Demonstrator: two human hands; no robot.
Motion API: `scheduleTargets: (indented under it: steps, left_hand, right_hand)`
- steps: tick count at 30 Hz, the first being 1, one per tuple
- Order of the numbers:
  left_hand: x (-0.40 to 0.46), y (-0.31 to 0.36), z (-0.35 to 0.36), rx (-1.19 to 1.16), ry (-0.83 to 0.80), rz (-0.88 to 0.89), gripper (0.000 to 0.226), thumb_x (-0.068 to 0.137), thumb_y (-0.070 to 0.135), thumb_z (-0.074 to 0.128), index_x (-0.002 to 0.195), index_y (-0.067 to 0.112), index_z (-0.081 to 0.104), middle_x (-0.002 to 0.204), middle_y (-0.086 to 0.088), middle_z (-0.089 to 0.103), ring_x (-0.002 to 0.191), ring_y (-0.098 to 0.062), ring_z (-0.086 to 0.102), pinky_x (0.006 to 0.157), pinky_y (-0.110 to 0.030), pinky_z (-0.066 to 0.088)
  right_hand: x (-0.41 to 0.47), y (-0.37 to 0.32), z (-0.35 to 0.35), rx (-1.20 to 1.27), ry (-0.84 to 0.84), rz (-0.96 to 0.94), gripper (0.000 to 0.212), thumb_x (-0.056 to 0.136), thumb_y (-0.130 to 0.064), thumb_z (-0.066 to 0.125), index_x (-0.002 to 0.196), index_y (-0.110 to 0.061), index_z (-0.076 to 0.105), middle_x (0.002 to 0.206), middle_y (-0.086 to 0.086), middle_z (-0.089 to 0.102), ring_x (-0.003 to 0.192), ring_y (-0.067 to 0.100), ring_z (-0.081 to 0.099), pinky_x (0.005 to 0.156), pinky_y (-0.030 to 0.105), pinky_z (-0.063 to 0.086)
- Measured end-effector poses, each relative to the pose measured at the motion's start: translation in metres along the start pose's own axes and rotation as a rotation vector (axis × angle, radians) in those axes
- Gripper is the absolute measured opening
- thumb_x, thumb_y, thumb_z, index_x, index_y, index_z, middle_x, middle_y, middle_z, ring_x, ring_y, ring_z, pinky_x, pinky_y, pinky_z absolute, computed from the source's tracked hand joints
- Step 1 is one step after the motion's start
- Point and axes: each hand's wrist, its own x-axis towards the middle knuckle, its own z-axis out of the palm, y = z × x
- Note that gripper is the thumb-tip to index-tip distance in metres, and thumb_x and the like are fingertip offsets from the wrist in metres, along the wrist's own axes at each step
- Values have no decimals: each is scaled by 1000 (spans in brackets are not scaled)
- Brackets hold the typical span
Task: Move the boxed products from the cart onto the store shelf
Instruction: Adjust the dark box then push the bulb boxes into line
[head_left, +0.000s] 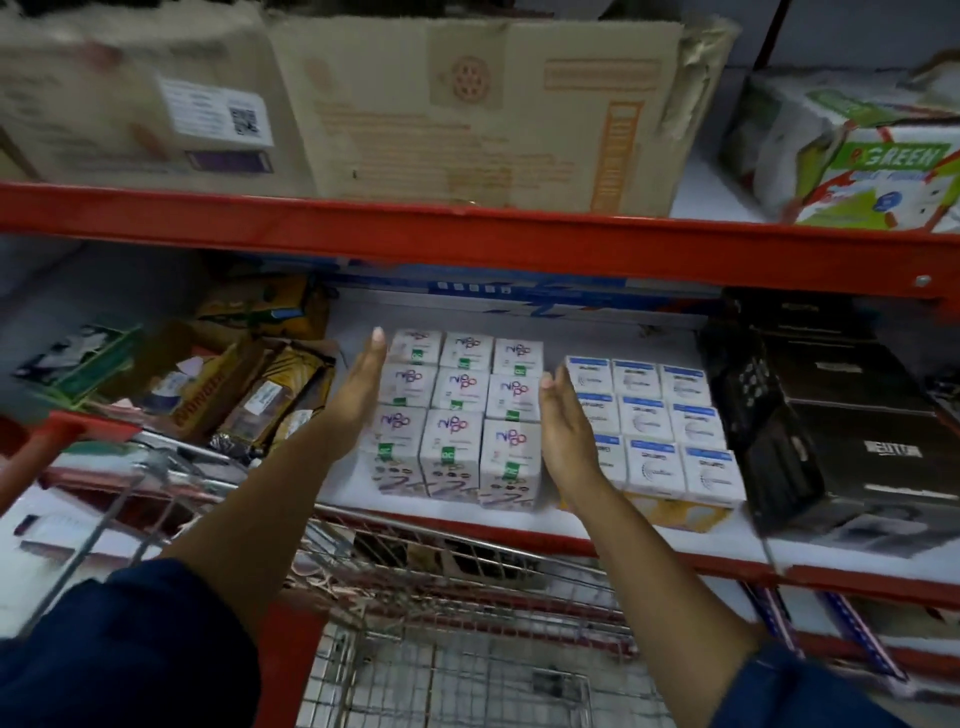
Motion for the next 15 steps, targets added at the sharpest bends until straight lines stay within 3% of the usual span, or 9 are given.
scheduleTargets:
  steps: [3,5,9,13,15]
  left_hand:
    - [16,-10,-7,2,38,-96,86,82,80,29,152,32,17,162,0,16,147,-27,20,118,-56,15]
    - [29,-18,-10,0,24,-108,85,82,78,33,152,31,20,161,-3,21,145,-29,25,116,-58,19]
    - [61,-43,-16,-74,26,-170,106,56,92,48,146,38,29,157,-3,32,139,-32,37,111,-57,30]
    - [64,-44,-12,-151,4,-246,98,60,84,52,144,37,37,152,-4,42,135,-32,44,110,-56,35]
    - [44,-25,-6,-190,-30,-260,80,75,78,48,137,27,50,139,-8,57,125,-31,55,104,-54,43]
  right_hand:
    - [4,10,13,-36,52,-2,62,98,-54,27,153,-31,10,163,-7,10,150,15,11,122,44,13]
    - [7,13,21,-68,91,1,63,98,-55,25,153,-29,10,163,-7,9,150,15,9,122,46,12]
    - [17,14,31,-116,127,32,62,100,-51,25,154,-24,11,163,-7,9,150,12,6,119,35,6]
    - [24,18,32,-124,141,81,62,98,-55,23,154,-29,14,163,-8,13,149,14,12,122,40,10]
    - [27,19,33,-78,150,120,64,94,-63,24,152,-35,18,161,-8,19,148,18,20,121,47,17]
